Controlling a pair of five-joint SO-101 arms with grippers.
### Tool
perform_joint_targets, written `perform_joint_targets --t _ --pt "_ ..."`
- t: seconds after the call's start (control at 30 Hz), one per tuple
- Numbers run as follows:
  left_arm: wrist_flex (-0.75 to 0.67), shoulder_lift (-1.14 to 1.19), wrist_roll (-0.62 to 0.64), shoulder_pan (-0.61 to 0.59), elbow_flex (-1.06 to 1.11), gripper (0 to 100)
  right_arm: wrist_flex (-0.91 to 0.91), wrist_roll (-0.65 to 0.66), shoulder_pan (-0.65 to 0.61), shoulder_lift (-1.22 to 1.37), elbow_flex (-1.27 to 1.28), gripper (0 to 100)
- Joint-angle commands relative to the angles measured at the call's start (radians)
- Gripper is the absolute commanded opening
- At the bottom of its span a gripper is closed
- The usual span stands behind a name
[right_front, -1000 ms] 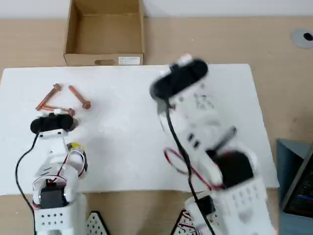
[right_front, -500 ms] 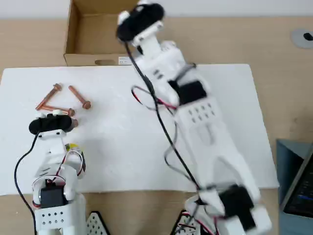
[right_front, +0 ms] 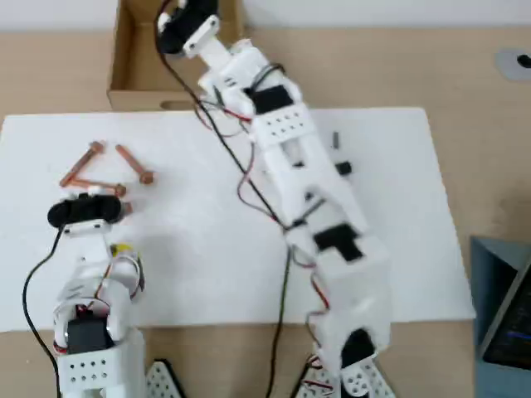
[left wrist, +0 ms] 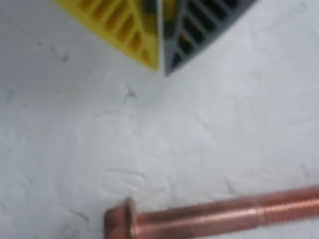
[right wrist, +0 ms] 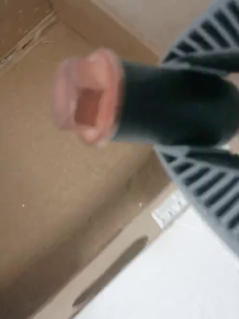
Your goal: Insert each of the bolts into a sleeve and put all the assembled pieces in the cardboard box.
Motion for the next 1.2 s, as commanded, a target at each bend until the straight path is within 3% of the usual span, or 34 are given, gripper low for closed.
perform_joint_targets --t 0.0,0.27,0.5,0.63,1.07,1.17 --pt "-0.018 -0.008 -0.006 -0.008 -0.005 0 -0.034 0.084 0.013 0.114 -0.240 1.2" --pt "-0.018 -0.008 -0.006 -0.008 -0.005 0 -0.021 0.232 0.015 0.438 -0.584 1.2" --pt "-0.018 -0.008 -0.006 -0.008 -0.005 0 0.084 0.258 0.016 0.590 -0.765 4.1" --pt "-0.018 -0.008 -0.006 -0.008 -0.005 0 0.153 0.259 0.015 0.628 -0.826 12.2" --pt "-0.018 -0.008 -0.006 -0.008 -0.005 0 0.187 0.259 0.010 0.634 -0.869 12.4" --pt "-0.018 -0.008 -0.006 -0.008 -0.005 0 0.267 0.255 0.007 0.636 -0.963 12.3"
